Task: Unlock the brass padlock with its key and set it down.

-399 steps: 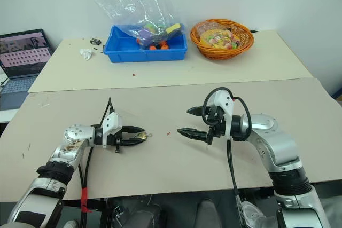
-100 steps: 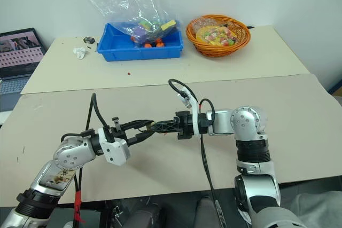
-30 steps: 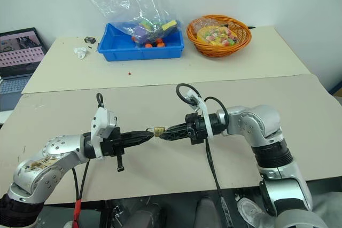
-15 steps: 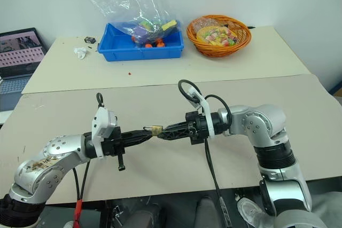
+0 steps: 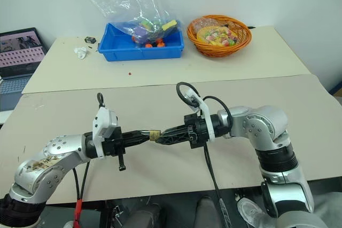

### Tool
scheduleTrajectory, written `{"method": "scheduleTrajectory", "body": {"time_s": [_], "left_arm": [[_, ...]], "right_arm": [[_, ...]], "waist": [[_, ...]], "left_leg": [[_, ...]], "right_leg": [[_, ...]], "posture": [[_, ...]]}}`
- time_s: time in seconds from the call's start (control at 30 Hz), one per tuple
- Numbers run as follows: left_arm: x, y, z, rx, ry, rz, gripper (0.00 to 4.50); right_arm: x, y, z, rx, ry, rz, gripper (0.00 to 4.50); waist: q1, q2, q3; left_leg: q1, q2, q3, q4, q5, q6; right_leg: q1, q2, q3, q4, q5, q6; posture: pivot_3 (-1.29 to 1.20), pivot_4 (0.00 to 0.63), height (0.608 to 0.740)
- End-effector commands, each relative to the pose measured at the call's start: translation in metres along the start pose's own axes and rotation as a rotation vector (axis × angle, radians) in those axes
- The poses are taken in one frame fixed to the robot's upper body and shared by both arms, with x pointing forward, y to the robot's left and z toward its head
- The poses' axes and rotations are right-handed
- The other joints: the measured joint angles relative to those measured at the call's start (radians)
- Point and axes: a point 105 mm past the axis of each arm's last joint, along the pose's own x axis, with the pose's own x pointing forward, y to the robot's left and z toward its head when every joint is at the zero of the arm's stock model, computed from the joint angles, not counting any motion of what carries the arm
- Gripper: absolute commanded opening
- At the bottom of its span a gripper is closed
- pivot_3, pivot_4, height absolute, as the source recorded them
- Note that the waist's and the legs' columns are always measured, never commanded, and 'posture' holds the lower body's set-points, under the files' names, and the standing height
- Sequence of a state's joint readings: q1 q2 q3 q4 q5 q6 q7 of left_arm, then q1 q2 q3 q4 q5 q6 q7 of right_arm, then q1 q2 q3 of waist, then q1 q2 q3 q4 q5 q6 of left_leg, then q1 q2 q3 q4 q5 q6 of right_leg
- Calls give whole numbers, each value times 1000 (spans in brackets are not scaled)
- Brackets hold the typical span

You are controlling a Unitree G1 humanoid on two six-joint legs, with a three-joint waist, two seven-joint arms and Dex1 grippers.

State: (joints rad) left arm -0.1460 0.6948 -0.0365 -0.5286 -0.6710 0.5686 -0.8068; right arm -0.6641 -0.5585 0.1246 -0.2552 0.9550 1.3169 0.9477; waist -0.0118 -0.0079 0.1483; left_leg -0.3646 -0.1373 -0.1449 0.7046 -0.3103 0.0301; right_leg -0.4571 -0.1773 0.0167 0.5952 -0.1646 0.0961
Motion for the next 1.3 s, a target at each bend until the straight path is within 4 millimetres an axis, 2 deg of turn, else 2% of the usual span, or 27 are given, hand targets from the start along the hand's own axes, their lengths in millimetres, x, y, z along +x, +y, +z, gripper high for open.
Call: {"method": "scheduleTrajectory", "body": {"time_s": [0.03,0.2,0.47,0.83,0.93,1.13,1.3], "left_arm": [[0,-6,8,40,-32,-14,9],[1,-6,11,40,-36,-12,9],[0,-2,14,47,-39,10,9],[-1,-3,13,28,-29,29,9],[-1,-4,13,30,-28,25,9],[1,-5,16,38,-32,28,9],[2,-5,18,43,-37,28,9]], "right_arm": [[0,1,-6,-8,13,-1,0],[1,1,-8,-2,20,-1,0],[-3,-2,-1,-4,-5,-6,0],[-21,12,27,-68,-79,52,0],[-23,9,33,-79,-92,34,0],[-18,9,36,-90,-91,29,0],[-9,4,28,-79,-71,27,0]], "waist": [[0,0,0],[0,0,0],[0,0,0],[1,0,0],[0,0,0],[0,0,0],[1,0,0]], "left_leg": [[0,0,0,0,0,0],[0,0,0,0,0,0],[0,0,0,0,0,0],[0,0,0,0,0,0],[0,0,0,0,0,0],[0,0,1,0,0,0],[0,0,1,0,0,0]], "right_leg": [[0,0,0,0,0,0],[0,0,0,0,0,0],[0,0,0,0,0,0],[0,0,0,0,0,0],[0,0,0,0,0,0],[0,0,0,0,0,0],[0,0,0,0,0,0]], "posture": [[0,150,740],[0,150,740],[0,150,740],[0,150,740],[0,150,740],[0,150,740],[0,150,740]]}}
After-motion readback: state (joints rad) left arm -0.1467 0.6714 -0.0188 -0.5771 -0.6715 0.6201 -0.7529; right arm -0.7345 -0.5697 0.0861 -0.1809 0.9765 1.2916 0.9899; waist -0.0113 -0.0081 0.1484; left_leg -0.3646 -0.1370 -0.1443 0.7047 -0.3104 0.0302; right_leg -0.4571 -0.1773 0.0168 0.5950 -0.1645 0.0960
